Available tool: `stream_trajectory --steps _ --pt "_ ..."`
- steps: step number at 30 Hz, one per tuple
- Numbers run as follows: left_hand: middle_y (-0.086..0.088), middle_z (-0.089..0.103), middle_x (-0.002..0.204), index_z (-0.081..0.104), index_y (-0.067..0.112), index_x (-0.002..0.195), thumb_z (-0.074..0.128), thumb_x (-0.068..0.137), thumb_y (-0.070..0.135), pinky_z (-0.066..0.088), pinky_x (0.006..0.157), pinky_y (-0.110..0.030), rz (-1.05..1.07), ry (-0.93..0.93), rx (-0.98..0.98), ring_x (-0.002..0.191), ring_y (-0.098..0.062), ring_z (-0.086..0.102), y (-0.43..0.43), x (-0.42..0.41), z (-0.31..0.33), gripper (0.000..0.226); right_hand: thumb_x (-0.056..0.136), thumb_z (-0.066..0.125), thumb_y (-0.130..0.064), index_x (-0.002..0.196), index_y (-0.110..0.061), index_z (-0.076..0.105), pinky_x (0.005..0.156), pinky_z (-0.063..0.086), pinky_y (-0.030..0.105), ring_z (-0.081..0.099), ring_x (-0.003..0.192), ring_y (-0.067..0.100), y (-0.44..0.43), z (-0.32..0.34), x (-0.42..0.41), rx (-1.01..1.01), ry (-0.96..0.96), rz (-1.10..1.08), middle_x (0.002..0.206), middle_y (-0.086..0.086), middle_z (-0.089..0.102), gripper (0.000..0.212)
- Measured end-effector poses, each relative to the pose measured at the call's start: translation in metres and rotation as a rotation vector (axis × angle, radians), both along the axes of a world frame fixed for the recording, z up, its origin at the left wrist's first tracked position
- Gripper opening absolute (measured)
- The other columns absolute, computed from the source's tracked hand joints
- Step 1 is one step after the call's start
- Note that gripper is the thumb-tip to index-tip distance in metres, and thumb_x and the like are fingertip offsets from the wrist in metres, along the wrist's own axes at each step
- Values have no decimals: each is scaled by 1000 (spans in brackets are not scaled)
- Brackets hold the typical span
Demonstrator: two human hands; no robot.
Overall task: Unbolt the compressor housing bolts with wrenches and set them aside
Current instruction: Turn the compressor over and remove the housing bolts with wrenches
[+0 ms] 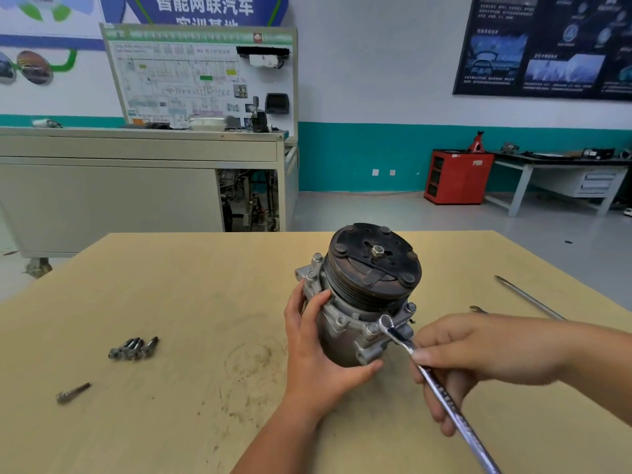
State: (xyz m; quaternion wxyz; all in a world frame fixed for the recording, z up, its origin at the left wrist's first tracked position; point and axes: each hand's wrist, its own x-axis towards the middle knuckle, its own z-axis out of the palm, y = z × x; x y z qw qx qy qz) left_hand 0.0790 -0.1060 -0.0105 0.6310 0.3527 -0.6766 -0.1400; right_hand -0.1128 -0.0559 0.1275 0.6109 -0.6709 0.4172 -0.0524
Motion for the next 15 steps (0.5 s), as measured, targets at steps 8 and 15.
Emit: stream_trajectory --steps 8,15 --pt "-10 22 150 34 46 131 84 49 50 24 113 -20 -5 20 -14 144 -16 21 1 -1 2 97 89 43 -35 83 -10 50 52 51 22 68 52 19 18 -13 28 164 -228 -264 59 6 66 27" --pt "-9 21 149 33 46 129 83 48 47 21 112 -14 -12 0 -4 143 -10 20 2 0 4 95 91 52 -45 68 -22 58 54 43 18 53 48 5 -24 28 0 -584 602 -37 50 -9 57 33"
